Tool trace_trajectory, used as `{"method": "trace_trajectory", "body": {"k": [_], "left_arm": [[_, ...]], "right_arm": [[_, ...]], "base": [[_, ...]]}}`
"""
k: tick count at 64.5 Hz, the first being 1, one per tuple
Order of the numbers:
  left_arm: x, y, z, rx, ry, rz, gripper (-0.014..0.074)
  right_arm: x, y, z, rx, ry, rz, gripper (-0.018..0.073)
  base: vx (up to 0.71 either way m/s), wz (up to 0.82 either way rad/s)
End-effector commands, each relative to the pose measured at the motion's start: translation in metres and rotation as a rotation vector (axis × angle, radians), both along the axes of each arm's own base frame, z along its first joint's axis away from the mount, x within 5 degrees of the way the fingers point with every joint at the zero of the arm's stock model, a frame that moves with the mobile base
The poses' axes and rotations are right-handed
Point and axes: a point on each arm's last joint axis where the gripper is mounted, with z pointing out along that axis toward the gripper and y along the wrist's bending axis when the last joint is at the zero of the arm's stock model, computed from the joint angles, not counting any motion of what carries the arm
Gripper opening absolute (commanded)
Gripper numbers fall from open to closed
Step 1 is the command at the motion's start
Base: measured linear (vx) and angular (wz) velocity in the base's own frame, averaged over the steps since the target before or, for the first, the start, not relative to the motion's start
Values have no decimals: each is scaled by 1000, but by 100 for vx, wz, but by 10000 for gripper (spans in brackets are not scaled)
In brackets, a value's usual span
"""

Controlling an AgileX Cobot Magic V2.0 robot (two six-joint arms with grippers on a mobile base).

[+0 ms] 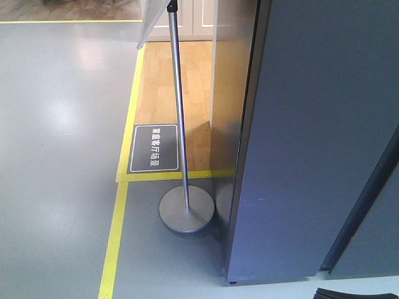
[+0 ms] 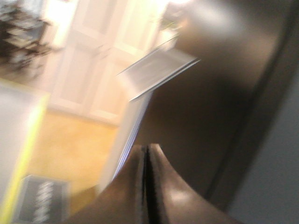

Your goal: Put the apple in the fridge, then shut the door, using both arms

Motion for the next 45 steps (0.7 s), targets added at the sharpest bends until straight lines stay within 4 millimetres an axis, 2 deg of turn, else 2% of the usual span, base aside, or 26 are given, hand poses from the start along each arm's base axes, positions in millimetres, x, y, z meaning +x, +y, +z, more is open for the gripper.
{"method": "trace_trajectory", "body": {"k": [1, 10, 19, 45], "left_arm": [[-9, 7, -4, 62, 4, 86, -8], [-29, 9, -24, 220, 5, 110, -8], [-45, 10, -41, 251, -39, 131, -8], [-65, 12, -61, 422, 95, 138, -8]], "right_arm": [[2, 1, 11, 46, -37, -14, -3], [2, 1, 11, 46, -37, -14, -3], [2, 1, 11, 46, -37, -14, -3], [3, 1, 11, 46, -38, -15, -3]], "base": [[0, 0], [0, 0], [0, 0], [0, 0]]}}
